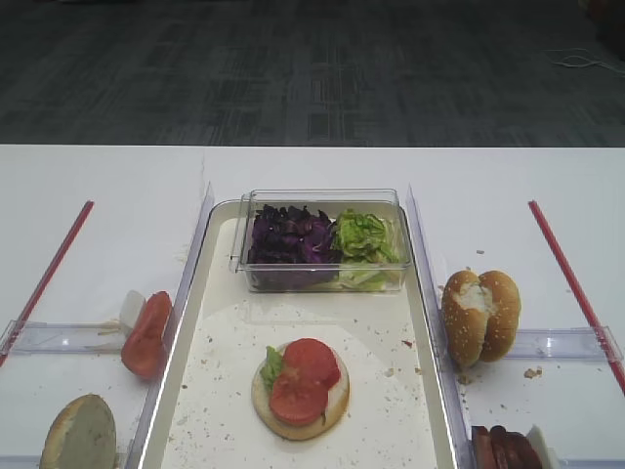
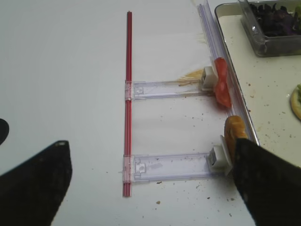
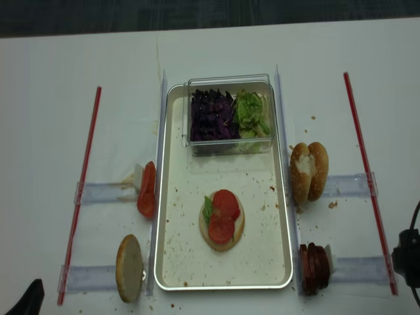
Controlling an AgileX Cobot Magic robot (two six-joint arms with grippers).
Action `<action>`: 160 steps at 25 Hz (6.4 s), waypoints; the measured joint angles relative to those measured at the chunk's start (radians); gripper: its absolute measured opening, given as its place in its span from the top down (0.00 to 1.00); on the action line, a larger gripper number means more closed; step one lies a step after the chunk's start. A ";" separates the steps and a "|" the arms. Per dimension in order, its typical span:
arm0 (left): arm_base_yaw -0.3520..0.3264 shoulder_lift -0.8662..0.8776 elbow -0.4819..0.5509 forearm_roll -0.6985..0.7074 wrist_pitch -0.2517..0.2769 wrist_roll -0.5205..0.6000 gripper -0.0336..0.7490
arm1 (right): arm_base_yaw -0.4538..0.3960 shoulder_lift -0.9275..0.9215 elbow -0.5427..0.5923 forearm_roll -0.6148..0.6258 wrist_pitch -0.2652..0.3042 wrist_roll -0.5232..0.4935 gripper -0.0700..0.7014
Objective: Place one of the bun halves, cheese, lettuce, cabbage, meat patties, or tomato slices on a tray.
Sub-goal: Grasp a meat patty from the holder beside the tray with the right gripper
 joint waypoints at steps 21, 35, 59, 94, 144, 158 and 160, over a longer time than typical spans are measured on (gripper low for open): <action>0.000 0.000 0.000 0.000 0.000 0.000 0.10 | 0.000 0.149 -0.010 0.083 -0.063 0.015 0.08; 0.000 0.000 0.000 0.000 0.000 0.000 0.10 | 0.184 0.149 -0.011 0.118 -0.098 0.121 0.09; 0.000 0.000 0.000 0.000 0.000 0.000 0.10 | 0.857 0.543 -0.202 0.029 -0.272 0.652 0.09; 0.000 0.000 0.000 0.000 0.000 0.000 0.10 | 0.859 0.657 -0.220 -0.012 -0.262 0.642 0.36; 0.000 0.000 0.000 0.000 0.000 0.000 0.10 | 0.859 0.615 -0.270 -0.124 -0.136 0.681 0.76; 0.000 0.000 0.000 0.000 0.000 0.000 0.10 | 0.859 0.533 -0.270 -0.114 -0.121 0.670 0.76; 0.000 0.000 0.000 0.000 0.000 0.000 0.10 | 0.859 0.517 -0.270 -0.114 -0.121 0.670 0.76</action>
